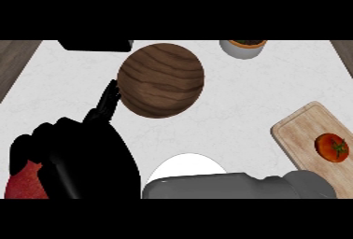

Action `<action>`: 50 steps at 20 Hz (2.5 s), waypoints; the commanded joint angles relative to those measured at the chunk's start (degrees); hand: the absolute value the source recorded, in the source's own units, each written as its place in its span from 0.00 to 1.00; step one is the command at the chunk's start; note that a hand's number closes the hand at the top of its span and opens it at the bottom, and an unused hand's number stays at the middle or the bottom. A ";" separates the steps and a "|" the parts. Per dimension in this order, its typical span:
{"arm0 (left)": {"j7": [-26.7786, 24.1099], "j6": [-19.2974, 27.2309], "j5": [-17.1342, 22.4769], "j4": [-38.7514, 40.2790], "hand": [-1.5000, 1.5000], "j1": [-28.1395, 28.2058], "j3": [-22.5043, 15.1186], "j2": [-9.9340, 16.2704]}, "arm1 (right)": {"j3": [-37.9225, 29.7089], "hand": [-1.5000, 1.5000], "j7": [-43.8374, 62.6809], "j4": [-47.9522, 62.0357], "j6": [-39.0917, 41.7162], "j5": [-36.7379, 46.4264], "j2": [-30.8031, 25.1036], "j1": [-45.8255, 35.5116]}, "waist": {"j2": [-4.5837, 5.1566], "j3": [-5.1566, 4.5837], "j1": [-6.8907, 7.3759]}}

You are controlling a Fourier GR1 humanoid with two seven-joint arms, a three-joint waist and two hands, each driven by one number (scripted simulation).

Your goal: Pick the pear from the plate and place it in the bowl

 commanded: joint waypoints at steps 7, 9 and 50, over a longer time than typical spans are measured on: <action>-0.20 -1.25 1.06 0.04 0.50 0.99 1.56 1.38 | -9.00 1.00 2.88 16.89 -0.23 -7.59 0.10 -17.48 | 0.43 0.04 -0.06; 0.01 -0.17 -0.52 -0.35 0.50 0.13 -0.25 0.07 | -9.40 1.00 -0.36 23.05 -2.90 -10.84 0.10 -19.13 | 0.66 0.01 0.69; -1.86 -0.15 -0.88 0.42 0.50 1.36 -0.60 -1.10 | -29.27 0.00 -58.80 69.67 6.94 -22.72 0.10 -7.07 | 1.43 0.16 1.40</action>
